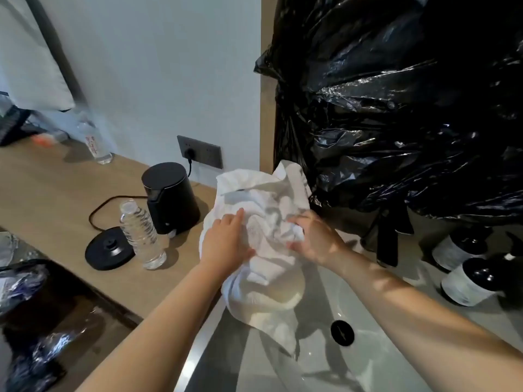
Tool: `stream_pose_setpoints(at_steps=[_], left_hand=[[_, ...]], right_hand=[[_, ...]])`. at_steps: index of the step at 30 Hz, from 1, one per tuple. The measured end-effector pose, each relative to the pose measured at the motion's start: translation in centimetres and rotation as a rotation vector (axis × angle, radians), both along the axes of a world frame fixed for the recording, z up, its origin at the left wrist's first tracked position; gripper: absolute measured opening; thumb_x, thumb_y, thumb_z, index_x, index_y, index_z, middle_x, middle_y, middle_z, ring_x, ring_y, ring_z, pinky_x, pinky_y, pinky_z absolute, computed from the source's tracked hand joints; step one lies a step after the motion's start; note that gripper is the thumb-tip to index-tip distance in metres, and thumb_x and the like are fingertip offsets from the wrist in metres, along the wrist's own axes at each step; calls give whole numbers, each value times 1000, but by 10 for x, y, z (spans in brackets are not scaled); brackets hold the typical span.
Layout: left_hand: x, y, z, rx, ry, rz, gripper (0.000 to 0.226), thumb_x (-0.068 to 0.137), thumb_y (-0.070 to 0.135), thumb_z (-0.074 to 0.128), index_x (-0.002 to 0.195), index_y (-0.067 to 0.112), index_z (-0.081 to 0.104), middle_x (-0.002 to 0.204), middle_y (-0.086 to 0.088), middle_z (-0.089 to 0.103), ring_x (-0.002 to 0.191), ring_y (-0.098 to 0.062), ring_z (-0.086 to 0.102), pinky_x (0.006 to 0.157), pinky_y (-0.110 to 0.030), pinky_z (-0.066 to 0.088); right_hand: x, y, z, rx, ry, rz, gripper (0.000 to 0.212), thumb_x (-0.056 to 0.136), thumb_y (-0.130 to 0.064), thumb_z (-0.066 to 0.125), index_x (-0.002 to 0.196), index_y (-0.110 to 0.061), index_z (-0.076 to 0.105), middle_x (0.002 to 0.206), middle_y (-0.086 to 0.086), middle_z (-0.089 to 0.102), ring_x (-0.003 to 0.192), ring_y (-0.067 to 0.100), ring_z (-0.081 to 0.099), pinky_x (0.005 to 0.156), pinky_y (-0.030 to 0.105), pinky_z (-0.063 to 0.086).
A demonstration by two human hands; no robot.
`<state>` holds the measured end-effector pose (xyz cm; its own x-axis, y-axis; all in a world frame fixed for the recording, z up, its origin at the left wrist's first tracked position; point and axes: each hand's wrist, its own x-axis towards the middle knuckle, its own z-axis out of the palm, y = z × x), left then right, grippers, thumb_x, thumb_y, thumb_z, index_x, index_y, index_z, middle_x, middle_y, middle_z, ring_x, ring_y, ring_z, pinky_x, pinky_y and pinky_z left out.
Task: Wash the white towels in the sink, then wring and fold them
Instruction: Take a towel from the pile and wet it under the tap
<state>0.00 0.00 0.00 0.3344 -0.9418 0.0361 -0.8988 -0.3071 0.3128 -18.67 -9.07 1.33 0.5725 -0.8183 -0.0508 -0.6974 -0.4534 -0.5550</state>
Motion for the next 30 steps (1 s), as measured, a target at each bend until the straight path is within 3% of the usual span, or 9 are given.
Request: stream_pose_setpoints(at_steps=[3,5,10,14,17,19,21,24,30], left_hand=[[5,-2,-1,-93,-11,7,49,81,30,71,127,16,59,112,-4,58,105,-25,52,79,-35,45],[5,-1,-1,-188,-36,-4,27,83,22,69,106,9,69,99,-5,61,94,-27,55,70,-35,43],[-19,8,22,-523,-38,-154,14,66,5,84,73,6,73,83,-5,67,74,-28,64,61,-23,39],[-38,17,48,-543,330,-220,3,83,17,72,84,15,74,124,4,59,107,-7,54,85,-11,39],[-56,24,59,-536,343,-482,17,81,29,73,80,13,68,150,1,36,137,-6,30,107,-4,19],[-70,28,61,-508,439,-546,27,76,23,77,88,3,63,143,1,41,129,-4,40,105,-11,29],[-83,33,65,-383,596,-489,42,74,14,84,101,22,52,136,15,46,113,-1,54,93,-18,40],[-94,35,59,-209,528,-427,64,77,24,82,112,53,36,113,21,54,102,-8,54,83,-14,40],[-112,32,25,29,74,-378,52,97,41,52,146,44,32,137,4,55,124,-23,51,100,-30,40]], right_hand=[[-6,-2,6,-78,-142,-62,26,86,-14,68,111,-11,70,115,3,58,110,22,58,89,18,38],[-14,1,14,-107,-225,-90,17,86,-11,65,102,-10,70,100,-3,53,95,18,56,72,12,33],[-28,6,25,-115,-285,-54,30,89,-22,64,111,-2,58,122,3,46,112,20,51,85,15,31],[-43,26,42,147,-358,-86,36,93,-30,60,125,-14,53,145,-4,41,130,13,42,99,24,36],[-63,42,58,255,-435,-110,35,90,-44,62,115,-21,56,107,3,65,98,17,62,74,20,45],[-73,50,66,253,-509,-138,8,90,-24,65,95,-24,58,87,0,64,81,15,60,64,17,43],[-83,55,66,231,-498,-164,19,88,-13,67,84,-28,57,76,-8,60,69,8,56,59,16,41],[-94,68,55,255,-494,-227,20,84,-17,73,85,-32,61,76,-15,63,66,-4,58,61,10,44],[-133,85,-12,429,-585,-394,15,98,-25,54,90,-21,66,83,-8,68,81,8,65,80,23,51]])
